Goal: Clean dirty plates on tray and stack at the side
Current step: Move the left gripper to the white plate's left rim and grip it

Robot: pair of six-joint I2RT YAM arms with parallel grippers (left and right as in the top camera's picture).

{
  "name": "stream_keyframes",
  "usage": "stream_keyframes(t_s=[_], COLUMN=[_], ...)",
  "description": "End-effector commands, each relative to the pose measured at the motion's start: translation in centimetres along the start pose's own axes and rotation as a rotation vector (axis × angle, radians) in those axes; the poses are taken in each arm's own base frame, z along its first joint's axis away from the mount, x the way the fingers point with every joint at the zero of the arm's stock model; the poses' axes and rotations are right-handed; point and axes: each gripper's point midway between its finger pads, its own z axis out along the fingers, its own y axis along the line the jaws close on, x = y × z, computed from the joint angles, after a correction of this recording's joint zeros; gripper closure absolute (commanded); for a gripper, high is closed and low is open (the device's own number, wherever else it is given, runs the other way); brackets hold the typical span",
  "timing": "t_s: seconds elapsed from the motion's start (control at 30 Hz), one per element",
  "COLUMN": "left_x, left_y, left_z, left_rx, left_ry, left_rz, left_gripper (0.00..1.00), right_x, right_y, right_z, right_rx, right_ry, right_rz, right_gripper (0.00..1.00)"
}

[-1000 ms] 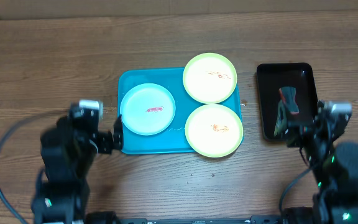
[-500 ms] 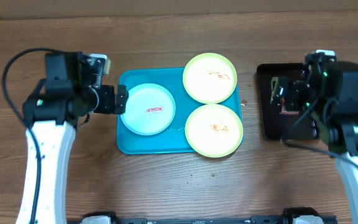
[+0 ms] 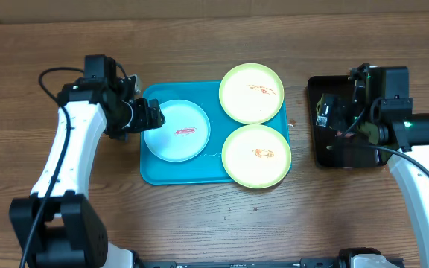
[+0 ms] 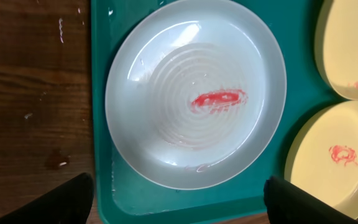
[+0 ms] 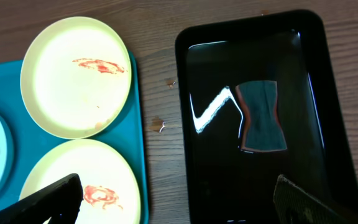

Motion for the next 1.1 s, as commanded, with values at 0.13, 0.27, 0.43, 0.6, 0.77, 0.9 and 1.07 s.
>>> stream_keyframes(t_s=[0.13,0.27,0.43,0.6,0.77,0.9,1.07], left_x=[-0.4,-1.3,-2.1,-1.5,0.0,1.3,2.0], left_y=[0.9,0.2,-0.2,1.0,2.4,3.7,4.3], left_z=[0.7,0.7,0.7,1.0,1.8,2.8,4.9], left_rx=[-0.112,-0.071,-0.048,-0.111,-0.186,-0.258,-0.285], left_ry=[-0.008,-0.038,-0.067,-0.046,0.012,0.072,0.131], left_rz=[-0.141,-0.132,-0.115,-0.192,-0.315,-0.401,-0.404], left_gripper=[0.14,0.0,0.23,0.28,0.4,0.47,0.5], right_x=[-0.6,0.5,1.1,1.1,1.1,1.3,1.5], right_y=[-3.8,-5.0,-5.3,-5.3,-5.3,-5.3,-5.4], right_z=[-1.1,-1.3,-1.3,-1.3,-1.3,-1.3,-1.1], right_rx=[0.053,0.063,0.073,0.073,0.073,0.075,0.077], right_ry=[-0.014,0.033,0.057,0.056,0.058,0.067,0.077], right_rz=[0.286,0.328,0.312,0.313,0.314,0.315,0.316], right_gripper=[0.0,0.0,0.0,0.0,0.0,0.0,0.0])
